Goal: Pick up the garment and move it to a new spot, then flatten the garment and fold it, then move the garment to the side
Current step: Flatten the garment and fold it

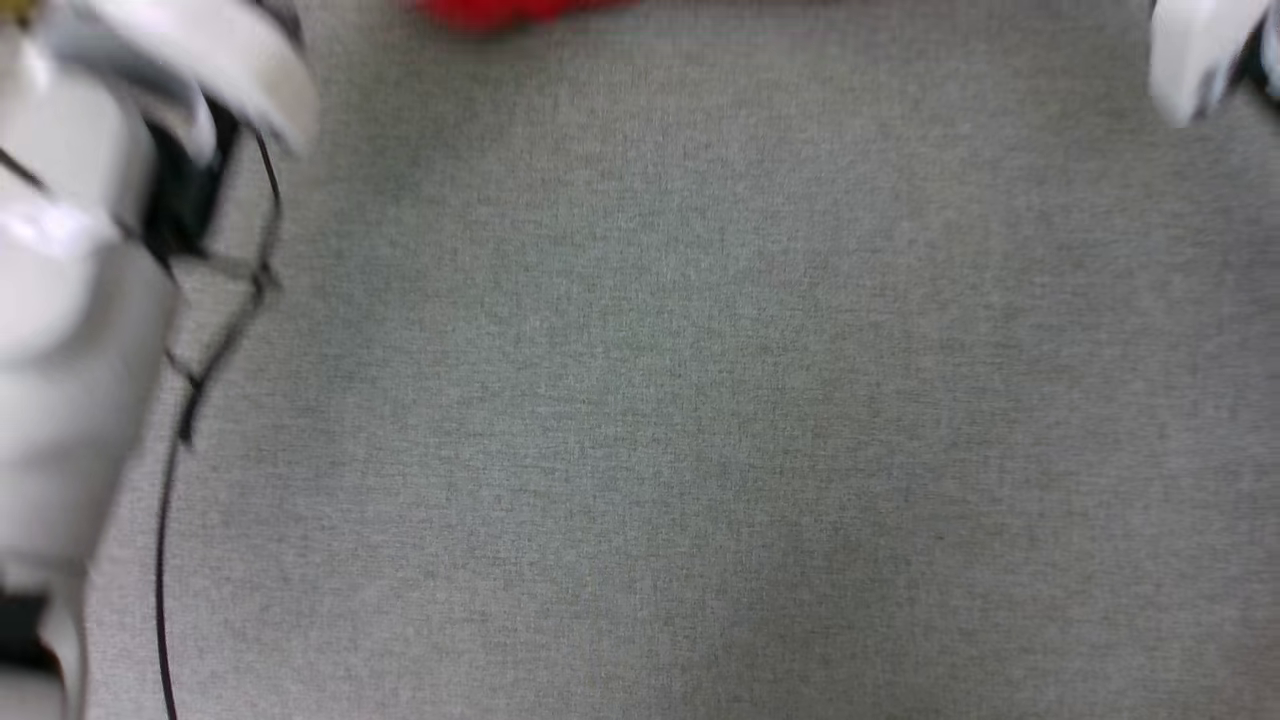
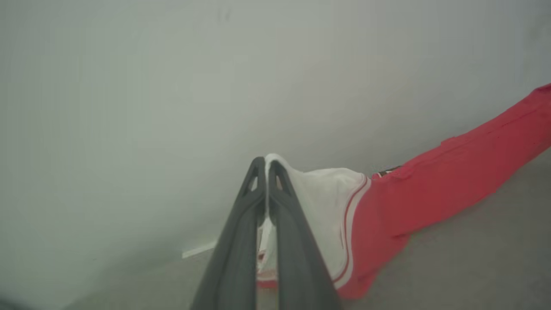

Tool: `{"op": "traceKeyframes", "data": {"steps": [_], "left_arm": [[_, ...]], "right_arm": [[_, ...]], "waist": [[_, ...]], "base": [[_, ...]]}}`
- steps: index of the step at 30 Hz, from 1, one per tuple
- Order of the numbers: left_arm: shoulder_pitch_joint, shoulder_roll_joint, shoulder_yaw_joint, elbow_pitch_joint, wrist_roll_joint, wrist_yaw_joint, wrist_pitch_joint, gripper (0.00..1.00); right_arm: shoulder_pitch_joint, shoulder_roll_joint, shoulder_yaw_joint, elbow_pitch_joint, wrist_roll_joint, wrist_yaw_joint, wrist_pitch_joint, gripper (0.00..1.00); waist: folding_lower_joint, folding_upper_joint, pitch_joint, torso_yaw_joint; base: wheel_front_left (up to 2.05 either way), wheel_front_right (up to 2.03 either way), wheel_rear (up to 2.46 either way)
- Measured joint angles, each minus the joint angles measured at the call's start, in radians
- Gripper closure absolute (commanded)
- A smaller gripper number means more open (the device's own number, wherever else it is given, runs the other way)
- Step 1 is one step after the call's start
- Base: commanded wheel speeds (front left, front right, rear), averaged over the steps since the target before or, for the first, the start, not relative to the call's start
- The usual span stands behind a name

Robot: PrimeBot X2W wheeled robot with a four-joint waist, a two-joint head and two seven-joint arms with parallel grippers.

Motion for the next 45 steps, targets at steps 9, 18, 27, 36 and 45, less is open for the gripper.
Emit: {"op": "traceKeyframes", "data": {"steps": [9, 18, 27, 36, 45], "left_arm": [[0.453, 0.021, -0.038, -0.198, -0.038, 0.094, -0.015, 1.0], [0.851, 0.097, -0.046, -0.405, -0.109, 0.214, -0.003, 1.0], [1.183, 0.159, -0.036, -0.57, -0.197, 0.335, 0.015, 1.0], [1.394, 0.184, -0.042, -0.669, -0.262, 0.409, 0.031, 1.0], [1.421, 0.218, -0.052, -0.684, -0.254, 0.408, 0.049, 1.0]], "right_arm": [[0.317, -0.041, 0.058, -0.051, 0.1, 0.0, -0.059, 1.0], [0.605, -0.106, 0.039, -0.128, 0.154, 0.0, -0.093, 1.0], [0.888, -0.168, -0.064, -0.225, 0.161, 0.0, -0.082, 1.0], [1.213, -0.192, -0.237, -0.364, 0.12, 0.0, -0.012, 1.0], [1.402, -0.135, -0.42, -0.513, 0.035, 0.0, 0.094, 1.0]], "waist": [[0.0, 0.0, -0.113, -0.008], [-0.0002, 0.0, -0.257, -0.021], [-0.0004, 0.0, -0.397, -0.03], [-0.0004, 0.0, -0.493, -0.018], [-0.0003, 0.0, -0.509, -0.004]], "base": [[0.0, 0.0, 0.0], [0.0, 0.0, 0.0], [0.0, 0.0, 0.0], [0.0, 0.0, 0.0], [0.0, 0.0, 0.0]]}}
